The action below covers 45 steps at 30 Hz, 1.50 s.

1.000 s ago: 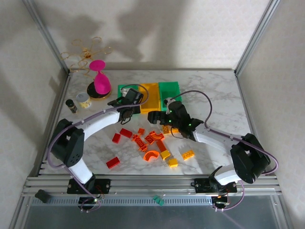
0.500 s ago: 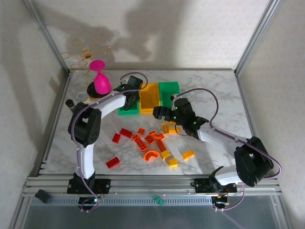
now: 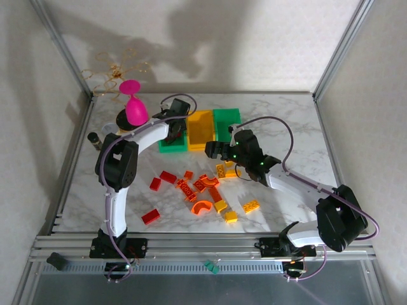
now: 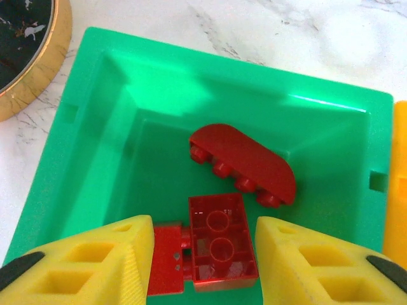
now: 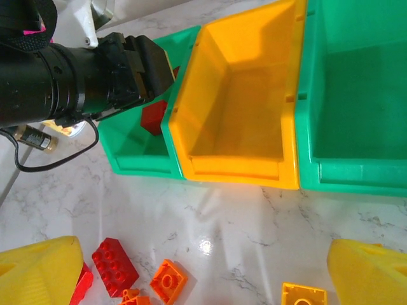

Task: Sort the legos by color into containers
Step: Place the lego in the container, then pick up the lego from the middle-left of the table.

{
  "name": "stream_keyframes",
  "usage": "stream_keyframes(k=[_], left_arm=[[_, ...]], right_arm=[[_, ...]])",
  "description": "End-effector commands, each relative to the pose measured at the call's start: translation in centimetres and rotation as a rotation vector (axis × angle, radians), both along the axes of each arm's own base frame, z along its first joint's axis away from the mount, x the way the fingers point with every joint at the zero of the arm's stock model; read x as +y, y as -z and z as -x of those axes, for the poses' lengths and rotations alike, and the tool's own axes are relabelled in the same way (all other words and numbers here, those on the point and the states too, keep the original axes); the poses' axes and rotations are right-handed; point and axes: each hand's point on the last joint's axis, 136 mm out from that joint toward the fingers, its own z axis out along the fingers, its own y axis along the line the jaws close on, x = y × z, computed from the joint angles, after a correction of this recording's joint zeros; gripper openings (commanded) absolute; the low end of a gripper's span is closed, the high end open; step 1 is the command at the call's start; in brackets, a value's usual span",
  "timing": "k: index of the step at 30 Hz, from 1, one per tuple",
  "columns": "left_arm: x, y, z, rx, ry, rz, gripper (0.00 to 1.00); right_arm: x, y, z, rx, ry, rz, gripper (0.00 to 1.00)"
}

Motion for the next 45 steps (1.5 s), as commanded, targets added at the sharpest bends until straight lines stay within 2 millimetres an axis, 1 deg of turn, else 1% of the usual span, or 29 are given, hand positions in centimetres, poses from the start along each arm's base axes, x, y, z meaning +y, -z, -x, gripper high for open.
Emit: stream_keyframes(k=[1,3,7,10,12,15,18,20,24,28,31,34,39,41,45], left_arm=[[-0.1,-3.5,1.4,-0.040,0.029,0.026,0.45],[0.0,-4.3,2.2,-0.046,0.035,0.042,0.45],[0.0,-5.9,4.4,-0.069,0.065,0.075,0.45],[0.2,-6.5,6.4,-0.069,0.081,0.092,0.45],[0.5,-6.8,7.9,-0.069,0.089,0.104,0.46],[0.8,-7.0,10.3,-0.069,0.106,0.128,0.46],[1.3,-6.6,12.9,-0.053,0.113,0.145,0.46],[1.9,-6.2,14.5,-0.044,0.105,0.149,0.47],[3.1,-4.8,17.3,-0.014,0.073,0.149,0.48],[3.2,-2.8,19.6,0.044,0.083,0.162,0.52],[3.4,-1.1,21.1,0.095,0.093,0.154,0.53],[3.7,0.2,22.2,0.135,0.089,0.149,0.55],[4.0,3.1,23.9,0.209,0.100,0.131,0.58],[3.7,3.8,24.1,0.228,0.121,0.134,0.59],[4.7,4.9,24.1,0.241,0.097,0.072,0.60]], right_arm=[[-0.4,-2.3,-0.2,-0.063,-0.004,0.008,0.99],[-0.6,-2.0,-0.3,-0.061,0.001,0.025,0.99],[-0.4,-1.3,0.0,-0.048,-0.022,0.041,0.99],[-0.5,-0.5,0.2,-0.037,-0.033,0.059,0.99],[-0.1,0.0,0.5,-0.027,-0.057,0.064,0.99],[0.6,1.0,1.1,-0.013,-0.098,0.075,0.99],[1.5,2.0,1.9,0.004,-0.138,0.083,0.99],[2.5,2.6,3.0,0.011,-0.177,0.089,0.99],[4.1,4.0,4.6,0.028,-0.236,0.086,0.99],[5.9,5.4,5.9,0.070,-0.278,0.082,0.99],[6.5,6.1,6.4,0.084,-0.281,0.068,0.99],[6.9,6.5,6.5,0.108,-0.281,0.043,0.99],[7.3,6.8,6.9,0.112,-0.288,0.052,0.99],[7.3,6.8,6.8,0.116,-0.287,0.053,0.99],[7.4,6.8,6.7,0.114,-0.285,0.054,0.99]])
